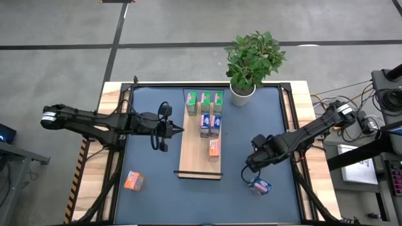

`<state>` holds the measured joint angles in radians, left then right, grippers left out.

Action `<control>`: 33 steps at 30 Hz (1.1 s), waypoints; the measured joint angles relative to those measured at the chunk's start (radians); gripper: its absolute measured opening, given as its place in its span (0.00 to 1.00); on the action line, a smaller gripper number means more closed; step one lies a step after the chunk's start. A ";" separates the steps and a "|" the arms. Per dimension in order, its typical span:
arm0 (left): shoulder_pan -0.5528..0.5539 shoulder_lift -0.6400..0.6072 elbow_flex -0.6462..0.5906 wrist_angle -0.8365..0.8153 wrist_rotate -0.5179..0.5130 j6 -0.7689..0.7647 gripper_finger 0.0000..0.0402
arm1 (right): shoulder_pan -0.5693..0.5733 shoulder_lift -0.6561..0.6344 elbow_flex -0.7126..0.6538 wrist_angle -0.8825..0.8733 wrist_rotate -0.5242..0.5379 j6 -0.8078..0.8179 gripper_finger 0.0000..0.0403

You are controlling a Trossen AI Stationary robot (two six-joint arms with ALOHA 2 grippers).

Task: Stack cereal on shelf
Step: Put the right orange cereal box on the shelf aligned with the other orange cereal box

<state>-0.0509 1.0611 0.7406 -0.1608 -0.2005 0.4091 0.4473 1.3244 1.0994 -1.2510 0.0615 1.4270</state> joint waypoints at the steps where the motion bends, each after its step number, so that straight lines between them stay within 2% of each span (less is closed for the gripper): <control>1: 0.000 0.000 0.000 0.000 0.000 0.000 0.00 | 0.000 0.000 0.007 -0.002 0.003 -0.006 0.33; 5: 0.000 0.000 -0.001 0.000 0.000 0.000 0.00 | 0.000 -0.007 0.061 -0.016 0.032 -0.025 0.30; 10: 0.000 -0.003 -0.001 0.000 0.000 0.000 0.00 | 0.000 -0.014 0.174 -0.061 0.117 -0.040 0.29; 18: 0.000 -0.045 -0.004 -0.001 0.000 0.000 0.00 | 0.000 0.006 0.409 -0.048 0.340 -0.180 0.29; 24: 0.000 -0.103 -0.026 -0.005 0.000 -0.003 0.00 | -0.001 0.082 0.581 -0.019 0.434 -0.347 0.29; 33: 0.000 -0.172 -0.042 -0.004 0.000 -0.035 0.00 | -0.045 0.306 0.903 -0.016 0.438 -0.643 0.29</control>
<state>-0.0506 0.8894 0.6983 -0.1645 -0.2008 0.3739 0.4028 1.6300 2.0023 -1.2675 0.4990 0.7840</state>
